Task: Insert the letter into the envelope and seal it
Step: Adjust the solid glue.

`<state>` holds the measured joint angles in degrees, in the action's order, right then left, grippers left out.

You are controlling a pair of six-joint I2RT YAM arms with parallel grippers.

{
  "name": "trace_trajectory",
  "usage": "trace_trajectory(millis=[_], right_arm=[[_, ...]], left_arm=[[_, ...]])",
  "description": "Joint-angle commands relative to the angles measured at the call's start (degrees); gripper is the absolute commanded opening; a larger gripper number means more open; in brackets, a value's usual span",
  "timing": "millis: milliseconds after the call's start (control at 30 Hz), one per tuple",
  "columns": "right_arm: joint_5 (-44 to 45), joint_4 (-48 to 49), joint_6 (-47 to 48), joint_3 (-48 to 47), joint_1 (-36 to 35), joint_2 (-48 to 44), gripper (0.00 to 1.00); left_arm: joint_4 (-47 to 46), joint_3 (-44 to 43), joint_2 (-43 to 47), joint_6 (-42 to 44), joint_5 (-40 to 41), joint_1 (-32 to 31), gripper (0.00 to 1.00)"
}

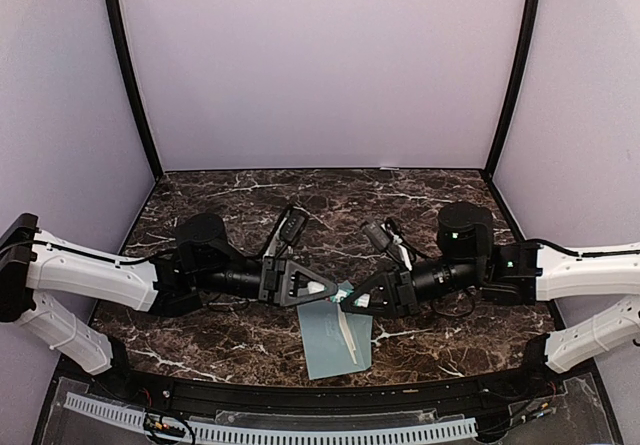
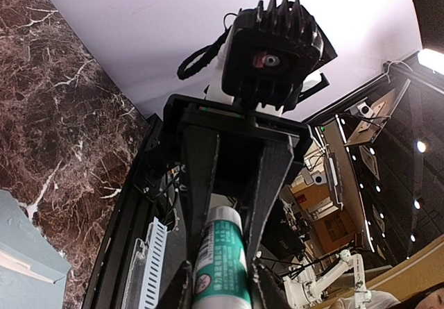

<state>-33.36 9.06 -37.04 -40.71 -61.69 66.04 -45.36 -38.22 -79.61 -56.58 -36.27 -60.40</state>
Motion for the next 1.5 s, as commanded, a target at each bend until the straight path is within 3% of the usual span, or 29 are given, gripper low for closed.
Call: trace_trajectory(millis=[0, 133, 167, 333, 500, 800, 1133, 1467], right_arm=[[3.22, 2.38, -0.10, -1.04, 0.28, -1.45, 0.09], [7.52, 4.98, -2.37, -0.15, 0.34, -3.21, 0.27], [10.26, 9.73, -5.68, 1.55, 0.30, -5.08, 0.40], [12.16, 15.00, -8.89, 3.38, -0.05, -4.91, 0.56], [12.02, 17.22, -9.71, 3.47, -0.80, -3.64, 0.63], [9.88, 20.00, -9.46, 0.28, -2.17, 0.25, 0.42], [12.16, 19.47, -8.73, -1.71, -2.18, 1.48, 0.43], [10.24, 18.82, -7.89, -3.73, -2.16, 2.74, 0.25]], left_arm=[[-2.92, -0.77, 0.87, 0.00, -0.32, -0.33, 0.12], [-5.19, 0.24, 2.50, 0.14, 2.62, -0.33, 0.06], [-8.16, 1.53, 4.34, 0.11, 6.52, -0.41, 0.02], [-12.49, 2.78, 5.65, 0.37, 9.78, -0.42, 0.00], [-13.09, 2.81, 6.15, 1.06, 11.77, -0.48, 0.00], [-13.33, 2.64, 4.86, 0.54, 10.76, -0.51, 0.00], [-14.72, 2.27, 3.64, -0.07, 9.18, -0.59, 0.00], [-14.52, 2.43, 3.41, 0.12, 9.29, -0.64, 0.00]])
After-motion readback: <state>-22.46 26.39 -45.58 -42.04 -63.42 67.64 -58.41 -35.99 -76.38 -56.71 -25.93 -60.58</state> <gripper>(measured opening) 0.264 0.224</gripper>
